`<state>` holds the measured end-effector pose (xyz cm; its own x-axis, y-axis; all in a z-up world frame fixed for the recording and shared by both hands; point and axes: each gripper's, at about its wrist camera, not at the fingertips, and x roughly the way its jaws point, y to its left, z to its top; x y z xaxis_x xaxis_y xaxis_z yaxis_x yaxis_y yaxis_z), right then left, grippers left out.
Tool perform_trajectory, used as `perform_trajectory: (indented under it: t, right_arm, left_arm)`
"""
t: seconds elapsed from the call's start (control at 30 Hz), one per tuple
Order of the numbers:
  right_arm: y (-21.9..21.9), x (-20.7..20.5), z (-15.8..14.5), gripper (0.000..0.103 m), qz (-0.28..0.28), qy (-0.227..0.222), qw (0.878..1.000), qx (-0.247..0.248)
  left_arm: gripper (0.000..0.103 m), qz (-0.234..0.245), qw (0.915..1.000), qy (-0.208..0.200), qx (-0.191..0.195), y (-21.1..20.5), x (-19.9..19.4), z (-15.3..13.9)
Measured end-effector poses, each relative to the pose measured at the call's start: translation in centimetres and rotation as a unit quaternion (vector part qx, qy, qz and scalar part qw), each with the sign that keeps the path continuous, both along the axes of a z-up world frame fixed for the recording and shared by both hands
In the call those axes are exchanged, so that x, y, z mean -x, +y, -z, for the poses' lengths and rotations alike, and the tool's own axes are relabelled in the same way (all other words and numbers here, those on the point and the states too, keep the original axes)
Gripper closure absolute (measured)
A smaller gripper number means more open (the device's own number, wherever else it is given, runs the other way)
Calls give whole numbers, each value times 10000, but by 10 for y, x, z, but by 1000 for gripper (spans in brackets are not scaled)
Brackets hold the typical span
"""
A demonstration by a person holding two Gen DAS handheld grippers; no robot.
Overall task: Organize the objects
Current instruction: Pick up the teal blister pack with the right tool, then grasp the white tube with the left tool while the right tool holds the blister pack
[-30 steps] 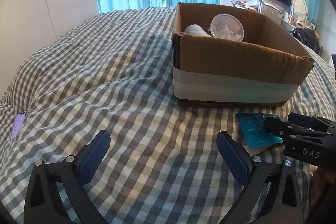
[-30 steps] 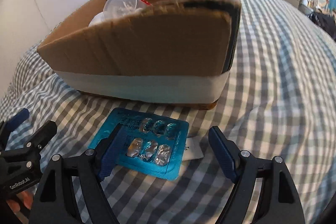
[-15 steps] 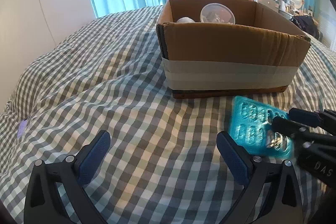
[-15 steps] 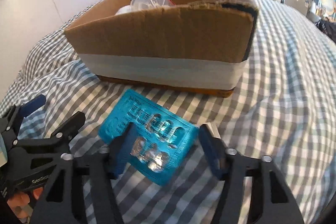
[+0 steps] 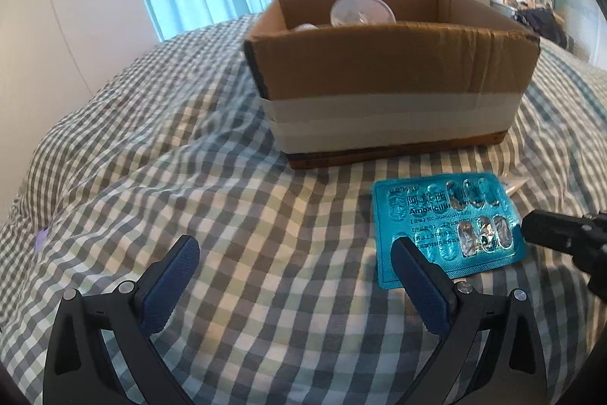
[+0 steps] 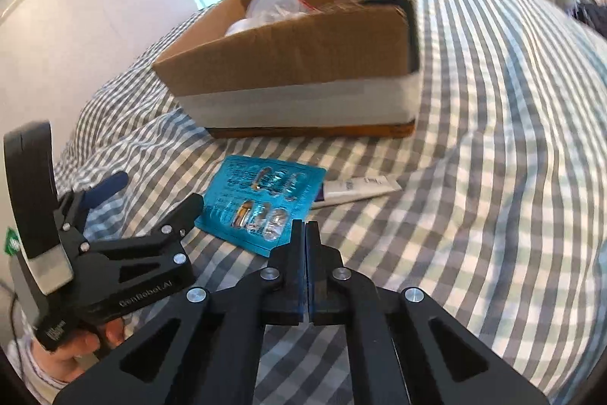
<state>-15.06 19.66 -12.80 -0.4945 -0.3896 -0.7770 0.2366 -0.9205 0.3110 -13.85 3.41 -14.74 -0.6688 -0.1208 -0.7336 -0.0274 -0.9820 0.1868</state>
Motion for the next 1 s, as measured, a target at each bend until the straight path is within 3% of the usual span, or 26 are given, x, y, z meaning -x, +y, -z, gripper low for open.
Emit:
perform_trajectory:
  t: [0.03, 0.13, 0.17, 0.3, 0.4, 0.43, 0.47, 0.6, 0.73, 0.9, 1.0]
  right_arm:
    - [3, 0, 0, 97, 49, -46, 9999, 79]
    - [-1, 1, 1, 67, 88, -17, 9999, 125]
    - [-1, 1, 0, 67, 83, -10, 9999, 140]
    - [-7, 7, 4, 66, 1, -111, 9997, 223]
    - [-20, 12, 8, 67, -159, -150, 9995, 225]
    - [-24, 12, 8, 69, -211, -125, 9995, 205]
    - [-27, 13, 8, 83, -236, -125, 9994, 203]
    - [-23, 7, -2, 86, -235, 40, 9992, 324]
    - [0, -6, -39, 95, -105, 479, 9974, 534]
    - [38, -21, -87, 97, 317, 1064, 9934, -285]
    - [55, -27, -99, 97, 494, 1204, 9884, -785]
  left_arm:
    - [0, 7, 10000, -39, 20, 0, 2, 2]
    - [0, 8, 9998, -163, -84, -2, 6, 8]
    - [0, -7, 9996, -205, -169, -4, 8, 9]
    - [0, -135, 9979, -358, -521, -15, 14, 14]
    - [0, -145, 9977, -350, -559, -17, 13, 14]
    - [0, -140, 9979, -332, -546, -16, 12, 13]
    - [0, -138, 9980, -316, -531, -16, 12, 12]
    - [0, -163, 9982, -194, -543, -19, 4, 5]
    - [0, -105, 9982, 12, -587, -15, -2, -9]
    - [0, 82, 9968, 63, -793, 6, -4, -17]
    - [0, 310, 9957, 70, -865, 31, 0, -19]
